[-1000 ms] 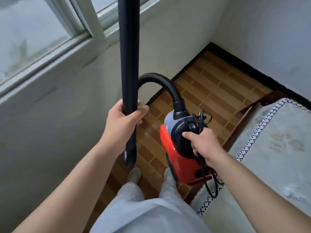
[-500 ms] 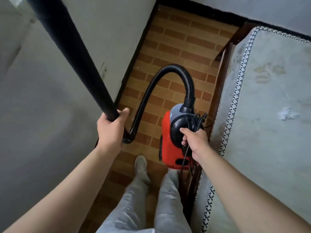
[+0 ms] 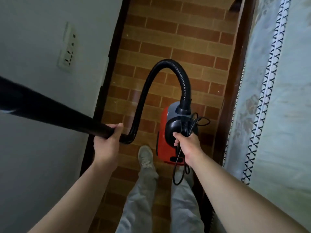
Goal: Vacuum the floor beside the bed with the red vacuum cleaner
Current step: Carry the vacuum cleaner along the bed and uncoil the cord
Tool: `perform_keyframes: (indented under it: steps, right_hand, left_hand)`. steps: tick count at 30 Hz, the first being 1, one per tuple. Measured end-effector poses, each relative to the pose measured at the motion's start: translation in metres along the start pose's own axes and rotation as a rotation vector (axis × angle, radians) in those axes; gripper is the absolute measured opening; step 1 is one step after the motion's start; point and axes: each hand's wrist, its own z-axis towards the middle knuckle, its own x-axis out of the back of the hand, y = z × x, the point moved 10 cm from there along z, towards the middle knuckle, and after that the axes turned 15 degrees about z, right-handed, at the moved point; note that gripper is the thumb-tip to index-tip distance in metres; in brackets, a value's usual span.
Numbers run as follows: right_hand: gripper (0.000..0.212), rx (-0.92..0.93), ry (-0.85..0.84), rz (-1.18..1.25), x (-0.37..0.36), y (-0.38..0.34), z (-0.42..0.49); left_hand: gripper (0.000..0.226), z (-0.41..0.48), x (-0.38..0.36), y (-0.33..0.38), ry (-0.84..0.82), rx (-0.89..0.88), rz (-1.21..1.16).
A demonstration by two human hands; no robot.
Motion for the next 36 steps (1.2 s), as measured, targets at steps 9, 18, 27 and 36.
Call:
perform_keyframes:
  steps: [9,18,27,36]
  right_hand:
    - [0.021,-0.152,0.02,0.062,-0.016,0.094,0.091]
    - [0.017,-0.254,0.005,0.016,-0.01,0.144,0.141]
    - [0.019,-0.327,-0.008,0.012,0.0,0.171,0.162]
    - [0.024,-0.344,-0.087,-0.027,-0.003,0.183,0.162]
  left_hand:
    - [0.015,0.074,-0.039,-0.059,0.015,-0.015,-0.02]
    - [0.006,0.113,-0.063,-0.092,-0.055,0.016,0.011]
    - [0.012,0.139,-0.07,-0.098,-0.115,-0.027,0.115]
    - [0.005,0.144,-0.074,-0.112,-0.102,0.01,0.175]
